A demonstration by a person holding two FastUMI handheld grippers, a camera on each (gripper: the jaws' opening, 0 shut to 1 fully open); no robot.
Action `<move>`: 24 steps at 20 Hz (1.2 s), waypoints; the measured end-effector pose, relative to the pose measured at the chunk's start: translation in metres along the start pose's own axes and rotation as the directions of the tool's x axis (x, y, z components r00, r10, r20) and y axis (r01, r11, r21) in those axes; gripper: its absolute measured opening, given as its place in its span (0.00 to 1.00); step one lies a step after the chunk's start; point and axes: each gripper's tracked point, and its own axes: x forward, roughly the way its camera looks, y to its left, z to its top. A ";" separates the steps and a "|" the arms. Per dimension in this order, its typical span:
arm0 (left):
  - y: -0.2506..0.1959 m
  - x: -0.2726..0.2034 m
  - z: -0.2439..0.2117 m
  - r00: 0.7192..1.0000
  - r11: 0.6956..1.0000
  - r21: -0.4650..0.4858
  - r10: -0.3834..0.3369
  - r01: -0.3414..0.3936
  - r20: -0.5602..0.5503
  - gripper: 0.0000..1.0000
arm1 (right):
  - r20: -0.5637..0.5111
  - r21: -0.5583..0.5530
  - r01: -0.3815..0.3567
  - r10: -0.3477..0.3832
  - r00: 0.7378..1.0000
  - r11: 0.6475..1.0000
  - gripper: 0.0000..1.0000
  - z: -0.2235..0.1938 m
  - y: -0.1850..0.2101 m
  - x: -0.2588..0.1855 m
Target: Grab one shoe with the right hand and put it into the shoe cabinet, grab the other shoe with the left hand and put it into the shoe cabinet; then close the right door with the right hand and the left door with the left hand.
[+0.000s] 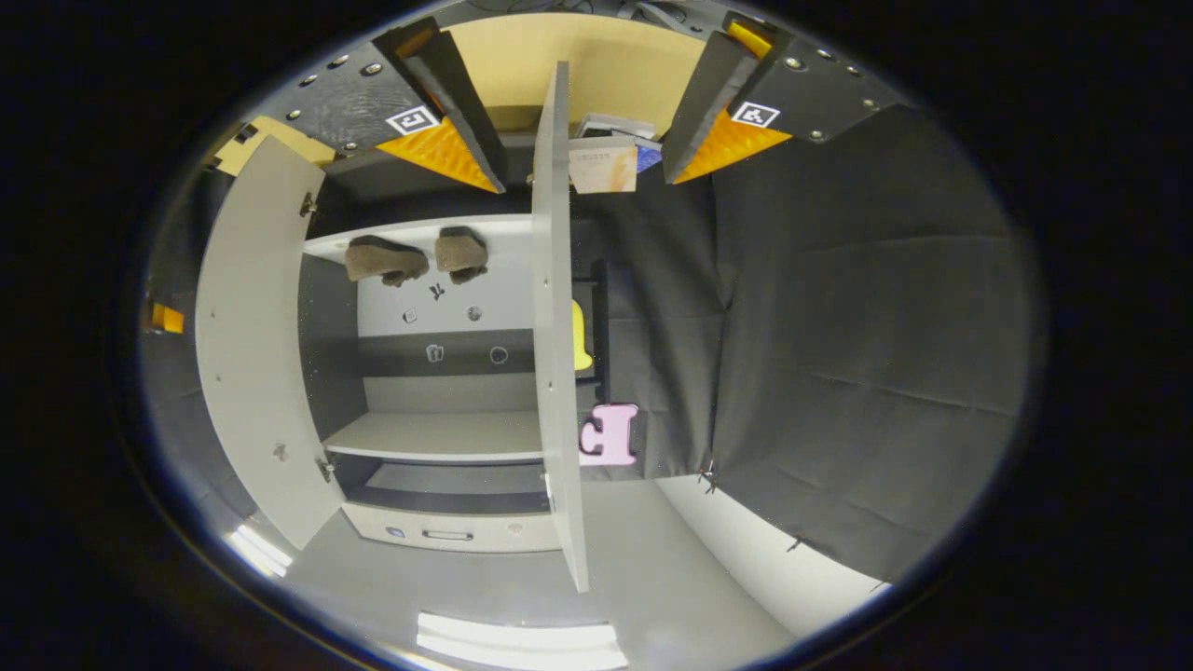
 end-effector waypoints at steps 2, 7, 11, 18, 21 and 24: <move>0.013 -0.007 -0.006 1.000 1.000 -0.009 0.015 -0.015 -0.003 1.00 | 0.026 0.030 0.050 -0.051 0.998 0.998 0.98 0.020 -0.011 0.017; 0.042 -0.014 -0.020 0.998 0.998 -0.027 0.060 -0.060 -0.025 1.00 | 0.008 0.097 0.053 -0.054 0.998 0.994 0.98 0.026 0.006 0.051; 0.056 -0.014 -0.023 0.996 0.996 -0.034 0.079 -0.080 -0.032 1.00 | -0.010 0.063 0.026 -0.025 1.000 0.998 0.98 0.017 0.015 0.059; 0.064 0.002 -0.027 0.996 0.996 -0.052 0.074 -0.076 -0.040 0.99 | 0.052 -0.110 -0.007 0.013 0.999 0.994 0.97 0.028 0.040 0.046; 0.061 0.009 -0.033 0.997 0.995 -0.067 0.068 -0.071 -0.047 1.00 | 0.053 -0.096 -0.090 0.095 0.994 0.991 0.97 0.026 0.069 0.039; 0.060 0.012 -0.039 0.996 0.995 -0.084 0.057 -0.062 -0.063 0.89 | 0.034 -0.019 -0.173 0.174 0.984 0.985 0.97 0.018 0.094 0.036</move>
